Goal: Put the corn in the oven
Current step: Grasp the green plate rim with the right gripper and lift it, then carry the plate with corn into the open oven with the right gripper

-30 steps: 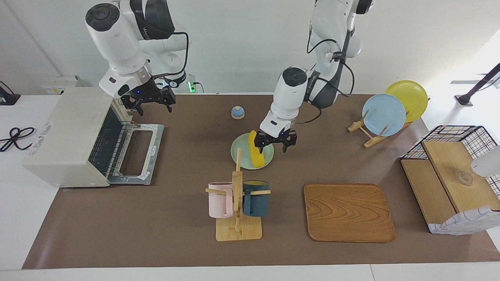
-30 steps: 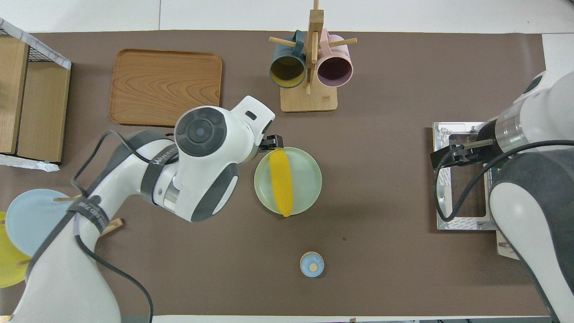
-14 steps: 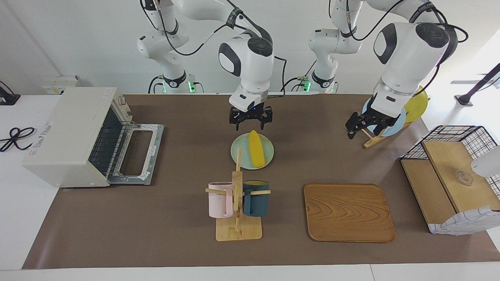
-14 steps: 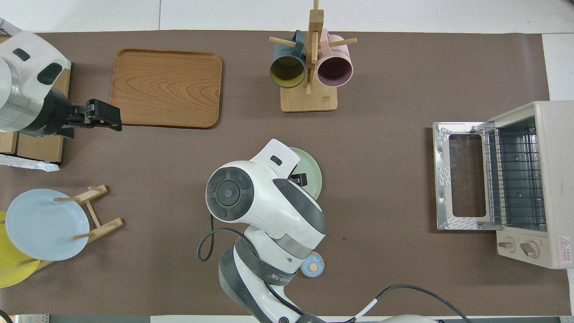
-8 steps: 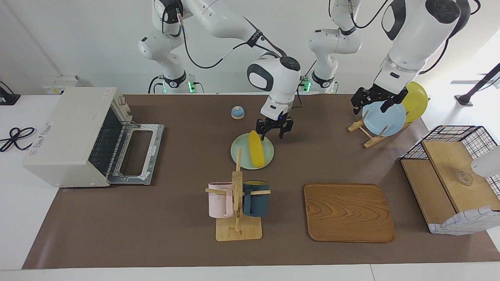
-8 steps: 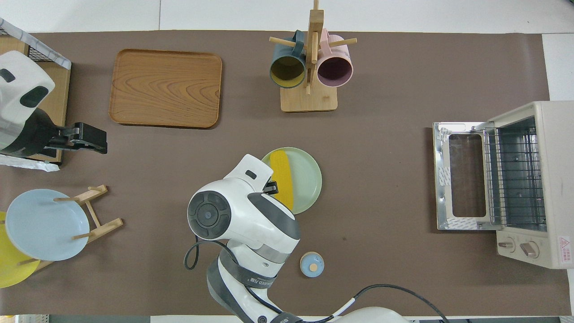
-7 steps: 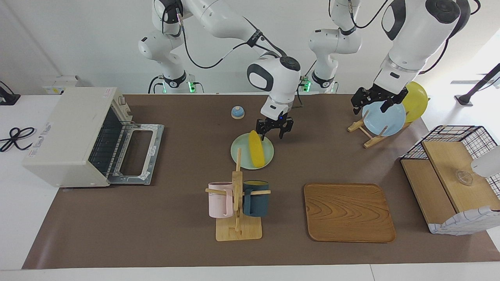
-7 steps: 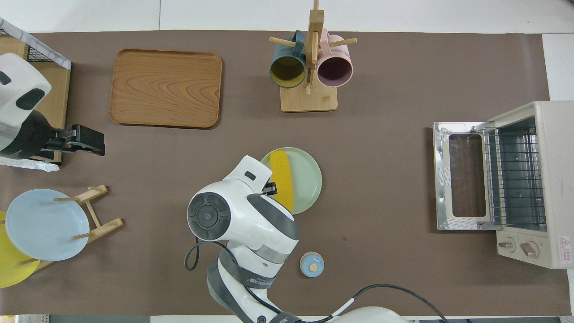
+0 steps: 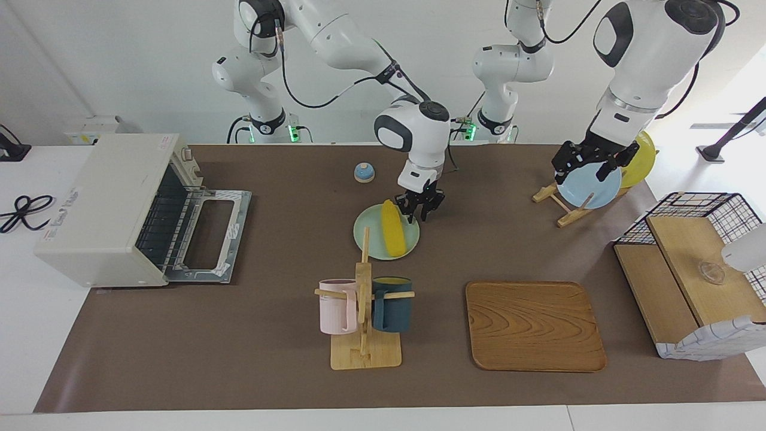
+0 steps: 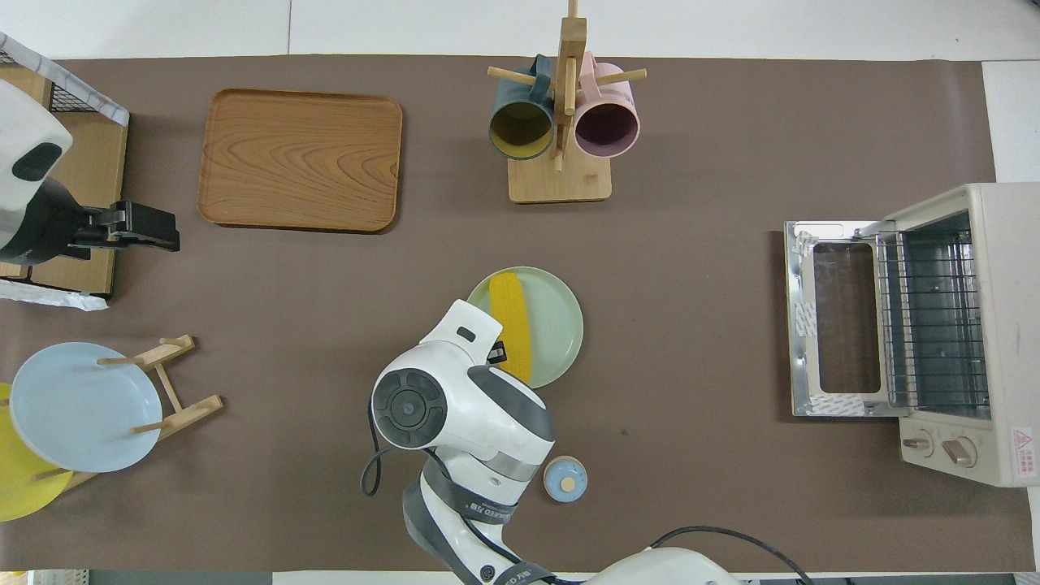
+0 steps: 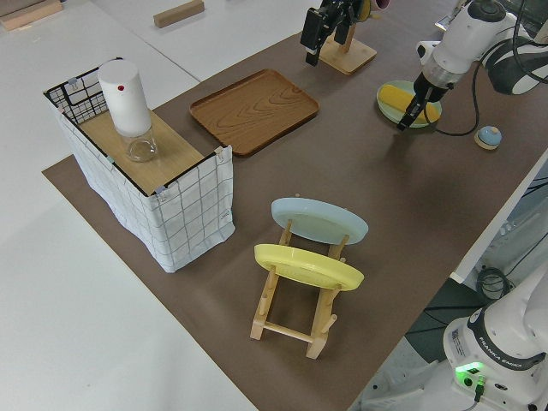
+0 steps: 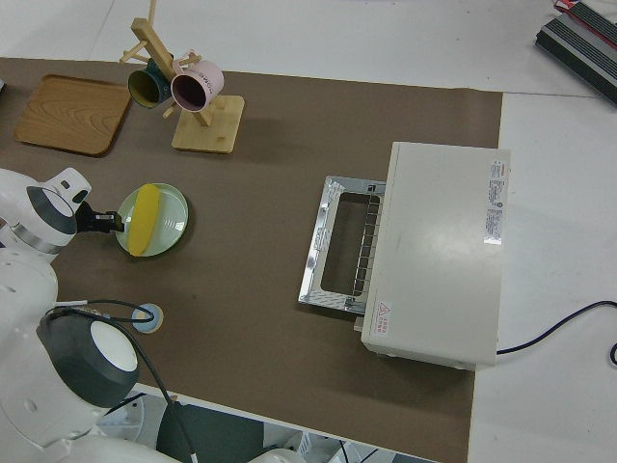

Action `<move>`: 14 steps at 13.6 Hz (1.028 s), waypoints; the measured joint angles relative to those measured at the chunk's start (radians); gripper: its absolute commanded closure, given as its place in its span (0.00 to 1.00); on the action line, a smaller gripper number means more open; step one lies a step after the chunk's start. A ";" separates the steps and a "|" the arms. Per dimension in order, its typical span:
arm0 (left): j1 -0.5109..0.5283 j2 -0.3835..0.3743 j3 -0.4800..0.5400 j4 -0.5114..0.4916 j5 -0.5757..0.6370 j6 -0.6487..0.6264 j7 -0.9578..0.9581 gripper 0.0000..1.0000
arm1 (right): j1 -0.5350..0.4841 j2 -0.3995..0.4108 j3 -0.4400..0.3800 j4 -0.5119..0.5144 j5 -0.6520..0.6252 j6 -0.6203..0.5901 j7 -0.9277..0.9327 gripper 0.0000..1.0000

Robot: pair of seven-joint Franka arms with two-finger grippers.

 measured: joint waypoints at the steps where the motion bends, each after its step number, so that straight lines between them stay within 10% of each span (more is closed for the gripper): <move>1: 0.000 0.005 0.000 0.000 0.000 0.001 0.000 0.00 | 0.000 0.000 0.000 -0.005 0.000 0.005 -0.001 0.95; 8: 0.000 0.008 -0.003 0.000 0.000 -0.001 0.001 0.00 | -0.001 -0.015 -0.002 -0.015 -0.013 0.010 -0.057 1.00; 14: 0.000 0.008 -0.006 0.003 0.000 -0.052 0.062 0.00 | -0.046 -0.052 -0.013 0.174 -0.132 -0.393 -0.151 1.00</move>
